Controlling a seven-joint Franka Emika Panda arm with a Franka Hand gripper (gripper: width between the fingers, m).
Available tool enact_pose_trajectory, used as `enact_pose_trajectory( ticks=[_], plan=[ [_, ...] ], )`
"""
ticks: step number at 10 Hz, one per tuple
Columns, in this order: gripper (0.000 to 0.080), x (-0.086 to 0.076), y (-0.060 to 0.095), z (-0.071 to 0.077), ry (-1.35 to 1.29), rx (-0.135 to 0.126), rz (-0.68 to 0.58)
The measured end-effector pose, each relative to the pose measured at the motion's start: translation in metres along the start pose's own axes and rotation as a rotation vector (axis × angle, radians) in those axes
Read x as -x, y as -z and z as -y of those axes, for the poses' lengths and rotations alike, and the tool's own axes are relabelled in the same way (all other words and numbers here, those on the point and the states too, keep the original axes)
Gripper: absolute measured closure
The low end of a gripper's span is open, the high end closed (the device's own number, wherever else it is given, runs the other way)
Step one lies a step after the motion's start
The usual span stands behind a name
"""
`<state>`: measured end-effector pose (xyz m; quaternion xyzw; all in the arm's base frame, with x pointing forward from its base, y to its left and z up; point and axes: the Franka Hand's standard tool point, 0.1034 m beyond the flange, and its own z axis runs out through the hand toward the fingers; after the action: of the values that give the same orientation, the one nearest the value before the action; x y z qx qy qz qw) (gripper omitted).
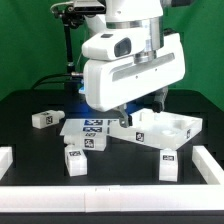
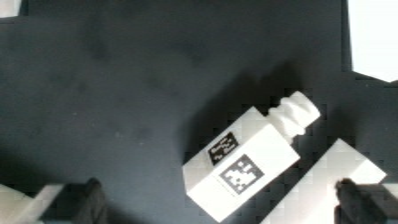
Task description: Assemble one leg
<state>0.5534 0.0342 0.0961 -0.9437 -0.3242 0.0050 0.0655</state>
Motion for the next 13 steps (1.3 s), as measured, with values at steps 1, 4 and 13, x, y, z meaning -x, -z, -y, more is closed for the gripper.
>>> enact_pose_trajectory(
  ticks=[1, 4, 13],
  plan=[
    [0.015, 0.0, 0.0, 0.0, 0.0, 0.0, 0.0],
    [0.015, 0.0, 0.0, 0.0, 0.001, 0.001, 0.001],
    [0.015, -0.044, -0.039, -0.004, -0.292, -0.007, -0.011]
  ],
)
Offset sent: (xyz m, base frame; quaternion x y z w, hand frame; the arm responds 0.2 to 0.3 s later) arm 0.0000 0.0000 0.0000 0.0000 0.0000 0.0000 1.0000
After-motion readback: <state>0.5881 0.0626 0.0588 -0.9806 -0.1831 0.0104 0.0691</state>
